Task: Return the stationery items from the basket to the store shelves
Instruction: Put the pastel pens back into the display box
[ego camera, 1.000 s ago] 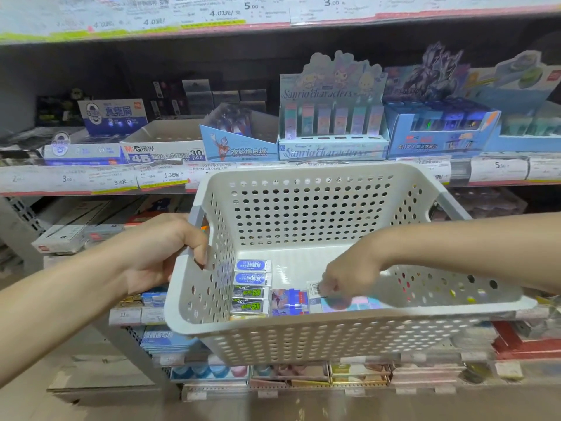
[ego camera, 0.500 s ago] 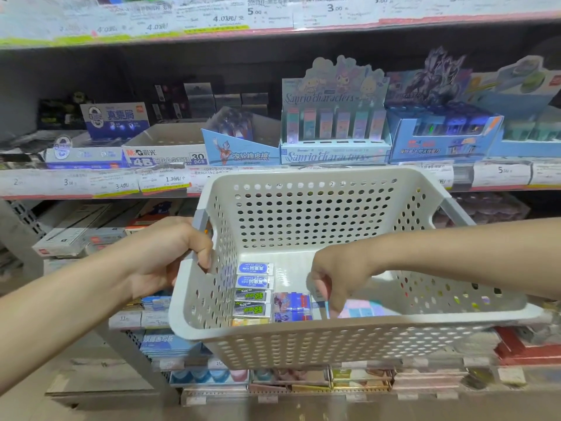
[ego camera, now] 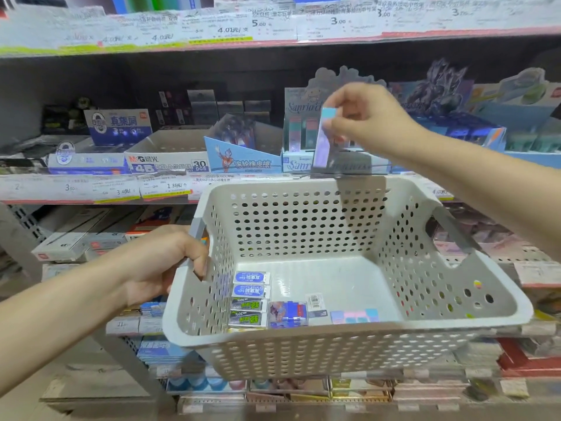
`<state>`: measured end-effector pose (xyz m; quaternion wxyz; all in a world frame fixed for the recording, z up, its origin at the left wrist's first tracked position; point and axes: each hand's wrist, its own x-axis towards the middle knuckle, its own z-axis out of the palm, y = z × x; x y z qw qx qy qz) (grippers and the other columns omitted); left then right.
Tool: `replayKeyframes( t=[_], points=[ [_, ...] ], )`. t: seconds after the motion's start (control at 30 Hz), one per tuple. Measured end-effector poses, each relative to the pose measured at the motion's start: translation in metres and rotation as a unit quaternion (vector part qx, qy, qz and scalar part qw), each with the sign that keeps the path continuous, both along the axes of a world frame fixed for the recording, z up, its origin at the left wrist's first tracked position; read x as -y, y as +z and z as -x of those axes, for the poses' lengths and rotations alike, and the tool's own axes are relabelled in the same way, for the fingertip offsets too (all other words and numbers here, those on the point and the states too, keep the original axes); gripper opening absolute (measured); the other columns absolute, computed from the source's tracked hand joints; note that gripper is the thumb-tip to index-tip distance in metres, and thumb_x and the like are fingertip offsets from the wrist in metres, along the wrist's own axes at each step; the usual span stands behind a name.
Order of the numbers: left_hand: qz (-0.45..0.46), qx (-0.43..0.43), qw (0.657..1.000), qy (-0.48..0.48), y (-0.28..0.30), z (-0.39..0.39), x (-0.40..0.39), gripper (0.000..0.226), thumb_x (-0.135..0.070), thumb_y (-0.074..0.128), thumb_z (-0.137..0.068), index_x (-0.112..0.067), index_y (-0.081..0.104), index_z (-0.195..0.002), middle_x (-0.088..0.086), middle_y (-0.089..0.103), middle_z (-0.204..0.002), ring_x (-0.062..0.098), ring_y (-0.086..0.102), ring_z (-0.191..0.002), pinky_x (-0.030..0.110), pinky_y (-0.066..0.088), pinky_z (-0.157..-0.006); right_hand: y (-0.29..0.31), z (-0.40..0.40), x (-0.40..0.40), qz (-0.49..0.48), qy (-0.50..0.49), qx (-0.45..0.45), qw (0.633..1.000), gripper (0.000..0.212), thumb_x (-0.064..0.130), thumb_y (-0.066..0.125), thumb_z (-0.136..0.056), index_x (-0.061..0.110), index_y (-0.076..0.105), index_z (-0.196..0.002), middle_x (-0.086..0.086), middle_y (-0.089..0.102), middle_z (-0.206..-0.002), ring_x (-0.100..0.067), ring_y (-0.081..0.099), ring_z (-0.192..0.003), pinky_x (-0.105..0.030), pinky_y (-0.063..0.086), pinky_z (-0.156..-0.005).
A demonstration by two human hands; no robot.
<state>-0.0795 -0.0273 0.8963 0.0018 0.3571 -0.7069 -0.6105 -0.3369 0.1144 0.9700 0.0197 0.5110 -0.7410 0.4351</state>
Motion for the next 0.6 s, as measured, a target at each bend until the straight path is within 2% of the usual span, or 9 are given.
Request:
replayKeyframes(
  t=[0.1,0.2,0.3,0.43,0.53,0.6],
  points=[
    [0.013,0.005,1.0,0.003,0.0,0.0,0.001,0.08,-0.001,0.056,-0.023,0.002,0.059,-0.103,0.024,0.055,-0.083,0.034,0.053,-0.07,0.033,0.046,-0.063,0.0,0.014,0.016,0.044,-0.05,-0.049,0.997,0.025,0.015,0.063,-0.087,0.008,0.059,-0.11,-0.005,0.061,-0.081,-0.018,0.062,-0.077,-0.026,0.05,-0.075],
    [0.019,0.008,1.0,-0.002,0.002,-0.001,0.0,0.08,-0.001,0.055,-0.025,0.009,0.06,-0.104,0.023,0.057,-0.078,0.031,0.055,-0.061,0.032,0.048,-0.06,-0.001,0.017,0.027,0.032,-0.062,-0.093,0.993,0.026,0.01,0.059,-0.087,0.008,0.06,-0.113,-0.005,0.06,-0.088,-0.02,0.061,-0.084,-0.032,0.051,-0.083],
    [0.012,0.004,1.0,-0.003,0.004,-0.002,-0.001,0.083,0.0,0.054,-0.026,0.015,0.057,-0.108,0.024,0.058,-0.084,0.034,0.056,-0.07,0.033,0.05,-0.061,-0.002,0.017,0.033,0.016,-0.072,-0.105,0.992,0.027,0.004,0.055,-0.088,0.007,0.06,-0.114,-0.004,0.058,-0.091,-0.02,0.058,-0.086,-0.031,0.05,-0.083],
    [0.017,0.008,1.0,0.012,0.003,-0.003,0.0,0.088,-0.006,0.058,-0.02,0.015,0.057,-0.106,0.025,0.057,-0.087,0.037,0.052,-0.075,0.035,0.044,-0.067,-0.005,0.019,0.036,-0.025,-0.058,-0.111,0.992,0.024,0.009,0.058,-0.089,0.009,0.061,-0.113,-0.003,0.06,-0.093,-0.019,0.058,-0.086,-0.026,0.048,-0.08],
    [0.016,0.009,1.0,0.015,0.003,-0.004,0.0,0.091,-0.007,0.059,-0.018,0.011,0.058,-0.108,0.026,0.059,-0.087,0.037,0.056,-0.075,0.037,0.048,-0.068,-0.01,0.017,0.036,-0.03,-0.066,-0.179,0.981,0.024,0.015,0.057,-0.088,0.009,0.067,-0.11,-0.006,0.067,-0.104,-0.018,0.059,-0.09,-0.028,0.049,-0.084],
    [0.015,0.009,1.0,0.016,0.003,-0.004,0.0,0.092,-0.007,0.059,-0.018,0.009,0.059,-0.109,0.024,0.061,-0.086,0.036,0.058,-0.072,0.038,0.05,-0.068,-0.012,0.018,0.033,-0.031,-0.086,-0.224,0.97,0.03,0.015,0.049,-0.087,0.003,0.069,-0.107,-0.011,0.068,-0.112,-0.023,0.061,-0.093,-0.033,0.051,-0.087]
  ],
)
